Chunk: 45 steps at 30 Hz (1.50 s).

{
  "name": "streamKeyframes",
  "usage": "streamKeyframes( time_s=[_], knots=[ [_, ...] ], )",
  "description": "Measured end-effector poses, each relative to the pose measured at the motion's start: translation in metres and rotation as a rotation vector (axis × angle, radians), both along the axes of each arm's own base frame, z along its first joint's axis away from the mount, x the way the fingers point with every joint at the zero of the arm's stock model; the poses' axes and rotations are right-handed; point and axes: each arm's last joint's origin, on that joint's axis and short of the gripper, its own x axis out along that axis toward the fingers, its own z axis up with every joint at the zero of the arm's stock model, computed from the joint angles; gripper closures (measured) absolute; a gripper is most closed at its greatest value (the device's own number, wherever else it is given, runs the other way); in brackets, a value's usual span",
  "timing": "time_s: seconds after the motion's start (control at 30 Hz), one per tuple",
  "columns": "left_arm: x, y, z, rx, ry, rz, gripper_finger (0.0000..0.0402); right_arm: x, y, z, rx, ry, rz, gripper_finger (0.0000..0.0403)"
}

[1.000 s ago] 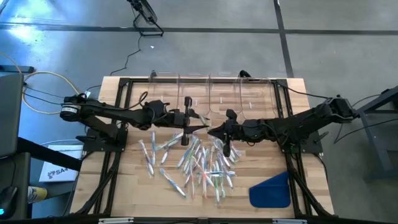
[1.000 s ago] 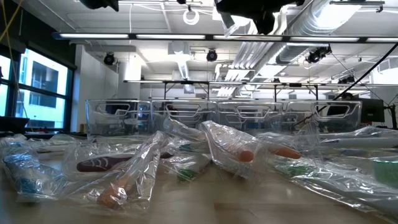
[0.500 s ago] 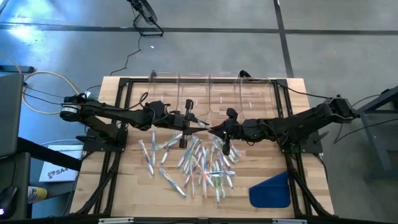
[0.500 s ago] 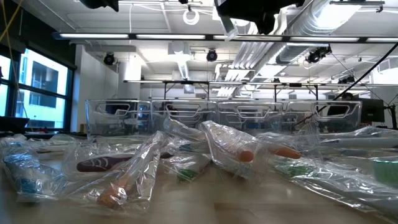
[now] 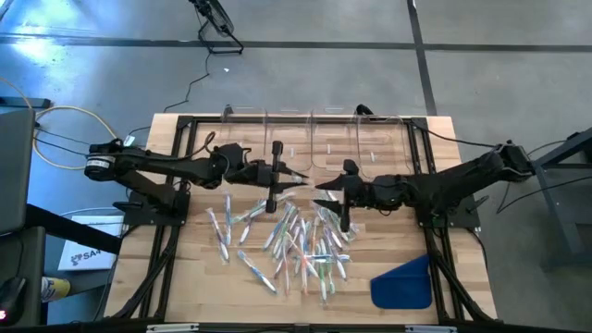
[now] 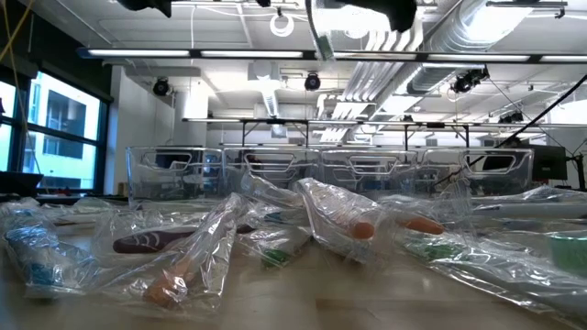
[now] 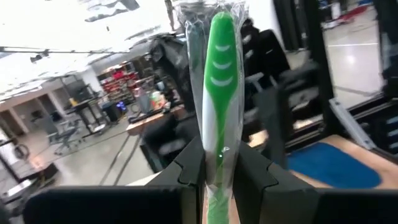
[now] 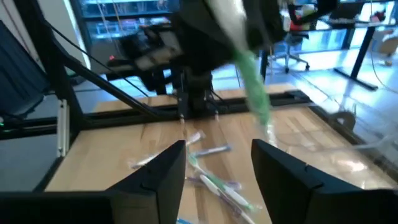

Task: Pick & Place Toothbrushes
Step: Put the green toothbrush into the left transparent bin

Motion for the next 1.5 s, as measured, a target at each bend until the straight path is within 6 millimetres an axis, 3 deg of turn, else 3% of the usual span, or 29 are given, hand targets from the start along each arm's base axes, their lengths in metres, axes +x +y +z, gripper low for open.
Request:
streamKeyframes(
  time_s=[0.3, 0.5, 0.63, 0.93, 1.1, 1.3, 1.5],
  knots=[
    [-0.018, 0.021, 0.007, 0.016, 0.080, 0.062, 0.0356, -0.041, 0.004, 0.019, 0.067, 0.055, 0.039, 0.0241],
    [-0.044, 0.038, 0.020, 0.038, 0.114, 0.145, 0.0356, -0.052, 0.014, 0.011, 0.094, 0.142, -0.009, 0.0334],
    [-0.059, 0.052, 0.018, 0.040, 0.215, 0.259, 0.0356, -0.056, 0.025, 0.012, 0.060, 0.138, 0.023, 0.0394],
    [-0.084, 0.085, 0.012, -0.001, 0.352, 0.431, 0.0356, -0.073, 0.035, 0.013, 0.028, 0.148, -0.066, 0.0400],
    [-0.103, 0.114, 0.001, -0.061, 0.470, 0.578, 0.0356, -0.080, 0.039, 0.009, 0.056, 0.175, -0.104, 0.0400],
    [-0.123, 0.151, -0.013, -0.193, 0.545, 0.733, 0.0356, -0.083, 0.041, 0.006, 0.055, 0.190, -0.129, 0.0400],
    [-0.136, 0.180, -0.030, -0.361, 0.593, 0.763, 0.0356, -0.083, 0.040, 0.006, 0.052, 0.190, -0.135, 0.0400]
  ],
)
